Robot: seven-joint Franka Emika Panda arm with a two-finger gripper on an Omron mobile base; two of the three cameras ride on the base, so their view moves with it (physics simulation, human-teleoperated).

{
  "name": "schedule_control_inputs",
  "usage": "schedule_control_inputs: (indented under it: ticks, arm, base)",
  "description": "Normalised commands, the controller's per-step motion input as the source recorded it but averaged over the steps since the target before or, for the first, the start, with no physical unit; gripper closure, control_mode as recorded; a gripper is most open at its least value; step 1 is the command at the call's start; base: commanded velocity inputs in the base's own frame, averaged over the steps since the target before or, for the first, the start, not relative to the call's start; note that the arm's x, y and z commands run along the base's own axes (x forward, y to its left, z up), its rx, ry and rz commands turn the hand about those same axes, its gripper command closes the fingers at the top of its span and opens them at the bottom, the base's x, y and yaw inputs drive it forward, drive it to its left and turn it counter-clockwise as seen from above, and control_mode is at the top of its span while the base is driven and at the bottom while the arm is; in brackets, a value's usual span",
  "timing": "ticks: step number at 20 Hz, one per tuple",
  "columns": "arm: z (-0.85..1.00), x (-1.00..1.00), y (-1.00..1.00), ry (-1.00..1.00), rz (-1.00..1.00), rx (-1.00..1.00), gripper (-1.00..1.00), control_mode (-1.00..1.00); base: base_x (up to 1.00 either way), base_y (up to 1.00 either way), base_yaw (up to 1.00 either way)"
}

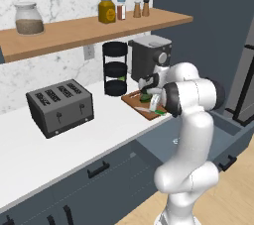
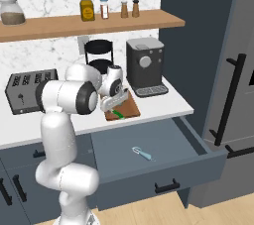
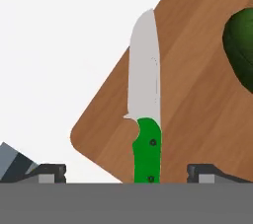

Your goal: Place the appropriate cutting tool for cutting the avocado skin on the cutting board.

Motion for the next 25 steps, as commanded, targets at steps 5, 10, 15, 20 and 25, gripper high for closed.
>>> schedule_control_inputs:
  ticks: [5,10,15,20,25]
  arm:
    - [0.77,-0.65,0.11,-0.04,0.00,0.00,-1.00,-1.00]
    - [0.31,-0.46,0.24,0.00,0.00,-0.01,-1.00,-1.00]
    - [0.00,-0.49,0.03,-0.13,0.03,0.00,-1.00,-1.00]
    - [0.24,-0.69,0.00,-0.23,0.00,0.00,-1.00,-1.00]
    - [0.12,-0.51,0.08,-0.11,-0.02,0.00,-1.00,-1.00]
  base:
    - [0.00,0.00,0.00]
    - [0.00,0.00,0.00]
    - [0.00,0.00,0.00]
    - [0.00,0.00,0.00]
    - [0.00,0.00,0.00]
